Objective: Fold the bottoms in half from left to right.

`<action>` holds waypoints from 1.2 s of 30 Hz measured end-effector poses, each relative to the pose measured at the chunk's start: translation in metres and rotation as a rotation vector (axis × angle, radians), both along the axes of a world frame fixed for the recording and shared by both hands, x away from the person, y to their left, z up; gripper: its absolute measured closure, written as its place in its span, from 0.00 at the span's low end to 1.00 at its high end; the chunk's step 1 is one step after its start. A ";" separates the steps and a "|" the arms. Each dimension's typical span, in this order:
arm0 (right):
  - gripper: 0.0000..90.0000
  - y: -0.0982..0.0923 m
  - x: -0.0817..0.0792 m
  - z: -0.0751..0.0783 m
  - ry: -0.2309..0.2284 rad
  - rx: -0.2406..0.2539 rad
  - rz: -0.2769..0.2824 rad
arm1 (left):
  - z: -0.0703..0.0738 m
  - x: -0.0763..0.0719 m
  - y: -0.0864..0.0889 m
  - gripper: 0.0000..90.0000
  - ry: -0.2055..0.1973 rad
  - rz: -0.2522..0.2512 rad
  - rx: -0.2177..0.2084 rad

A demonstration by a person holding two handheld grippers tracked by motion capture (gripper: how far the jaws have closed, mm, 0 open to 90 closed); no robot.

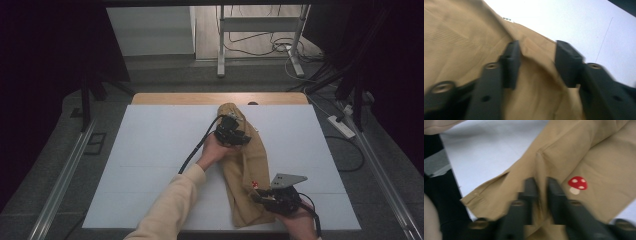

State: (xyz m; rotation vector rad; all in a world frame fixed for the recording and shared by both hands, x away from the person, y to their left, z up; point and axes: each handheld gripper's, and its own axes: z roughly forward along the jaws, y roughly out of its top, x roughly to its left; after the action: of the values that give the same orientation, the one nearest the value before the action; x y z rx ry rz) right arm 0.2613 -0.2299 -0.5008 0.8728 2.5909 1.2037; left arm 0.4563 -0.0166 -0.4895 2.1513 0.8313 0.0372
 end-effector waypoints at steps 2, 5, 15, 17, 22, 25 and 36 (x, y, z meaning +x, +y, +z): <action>0.51 -0.001 0.000 0.002 -0.026 0.000 -0.046 | 0.003 -0.002 0.004 0.48 0.000 0.002 -0.012; 0.41 -0.006 0.002 0.006 -0.040 0.014 -0.098 | 0.004 -0.006 0.011 0.43 -0.003 0.001 -0.014; 0.40 -0.014 0.015 0.009 -0.031 0.000 -0.144 | 0.006 -0.024 0.050 0.41 -0.018 -0.007 -0.023; 0.40 -0.016 0.019 0.011 -0.030 -0.001 -0.152 | 0.006 -0.027 0.057 0.41 -0.018 -0.006 -0.027; 0.40 -0.020 0.030 0.011 -0.014 -0.010 -0.161 | 0.005 -0.041 0.071 0.41 -0.027 -0.011 -0.022; 0.40 -0.018 0.037 0.010 -0.005 -0.024 -0.161 | 0.003 -0.047 0.077 0.41 -0.027 -0.016 -0.014; 0.41 -0.007 0.067 0.007 -0.001 -0.082 -0.166 | -0.005 -0.060 0.099 0.40 -0.020 0.004 -0.016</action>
State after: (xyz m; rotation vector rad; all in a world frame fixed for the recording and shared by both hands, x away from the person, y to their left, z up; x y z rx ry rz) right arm 0.3286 -0.2366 -0.4941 1.0458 2.4900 1.0456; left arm 0.3965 0.0823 -0.4943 2.1305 0.8220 0.0542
